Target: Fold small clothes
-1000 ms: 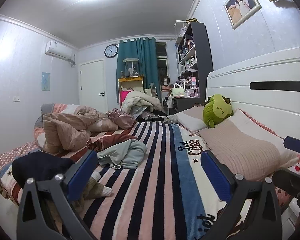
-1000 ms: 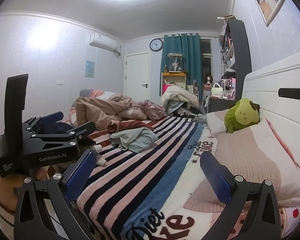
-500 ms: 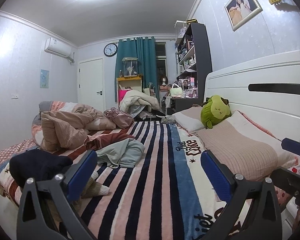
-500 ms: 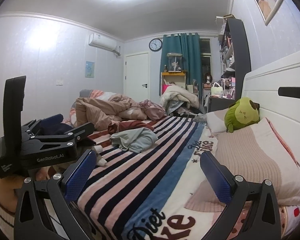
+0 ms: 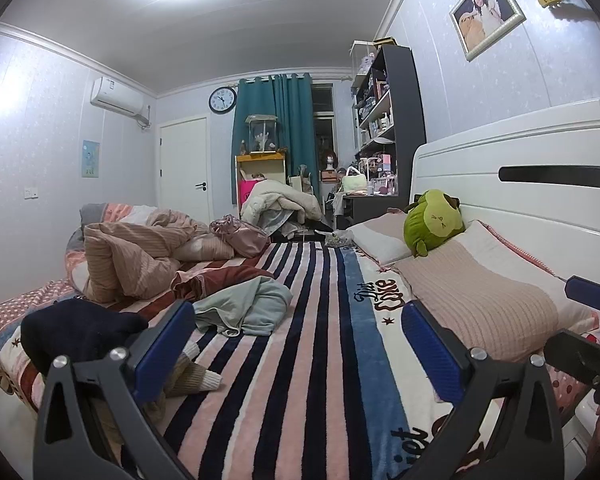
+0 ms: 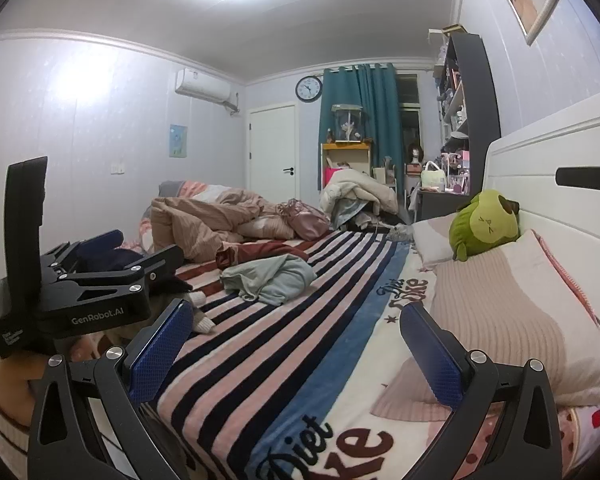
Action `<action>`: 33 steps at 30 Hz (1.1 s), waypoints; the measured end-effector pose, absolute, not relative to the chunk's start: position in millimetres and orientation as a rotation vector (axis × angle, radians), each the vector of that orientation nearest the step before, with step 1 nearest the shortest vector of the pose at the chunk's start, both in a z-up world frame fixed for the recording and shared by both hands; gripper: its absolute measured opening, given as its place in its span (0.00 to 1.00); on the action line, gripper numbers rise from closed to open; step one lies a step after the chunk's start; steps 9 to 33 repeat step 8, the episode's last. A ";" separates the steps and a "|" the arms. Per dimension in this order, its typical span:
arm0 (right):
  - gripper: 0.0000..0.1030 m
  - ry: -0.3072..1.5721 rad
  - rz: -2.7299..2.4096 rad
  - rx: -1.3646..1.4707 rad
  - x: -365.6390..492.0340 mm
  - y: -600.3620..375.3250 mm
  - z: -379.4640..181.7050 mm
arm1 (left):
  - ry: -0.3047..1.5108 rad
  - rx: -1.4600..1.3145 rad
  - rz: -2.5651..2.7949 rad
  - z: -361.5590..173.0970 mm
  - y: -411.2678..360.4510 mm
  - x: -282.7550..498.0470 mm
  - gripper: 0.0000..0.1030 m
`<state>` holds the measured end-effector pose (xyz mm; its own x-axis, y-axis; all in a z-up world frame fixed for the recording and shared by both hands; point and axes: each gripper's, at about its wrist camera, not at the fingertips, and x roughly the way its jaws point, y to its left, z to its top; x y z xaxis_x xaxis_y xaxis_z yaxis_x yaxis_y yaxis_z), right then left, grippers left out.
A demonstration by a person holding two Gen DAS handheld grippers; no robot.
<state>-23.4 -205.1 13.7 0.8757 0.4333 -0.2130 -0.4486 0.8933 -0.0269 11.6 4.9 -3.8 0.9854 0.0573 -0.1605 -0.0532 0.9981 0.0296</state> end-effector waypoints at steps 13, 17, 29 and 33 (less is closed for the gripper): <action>1.00 0.207 0.459 -0.073 -23.0 -205.6 14.2 | 0.176 0.021 0.040 -3.8 7.2 13.2 0.99; 1.00 0.207 0.459 -0.073 -23.0 -205.6 14.2 | 0.176 0.021 0.040 -3.8 7.2 13.2 0.99; 1.00 0.207 0.459 -0.073 -23.0 -205.6 14.2 | 0.176 0.021 0.040 -3.8 7.2 13.2 0.99; 1.00 0.207 0.459 -0.073 -23.0 -205.6 14.2 | 0.176 0.021 0.040 -3.8 7.2 13.2 0.99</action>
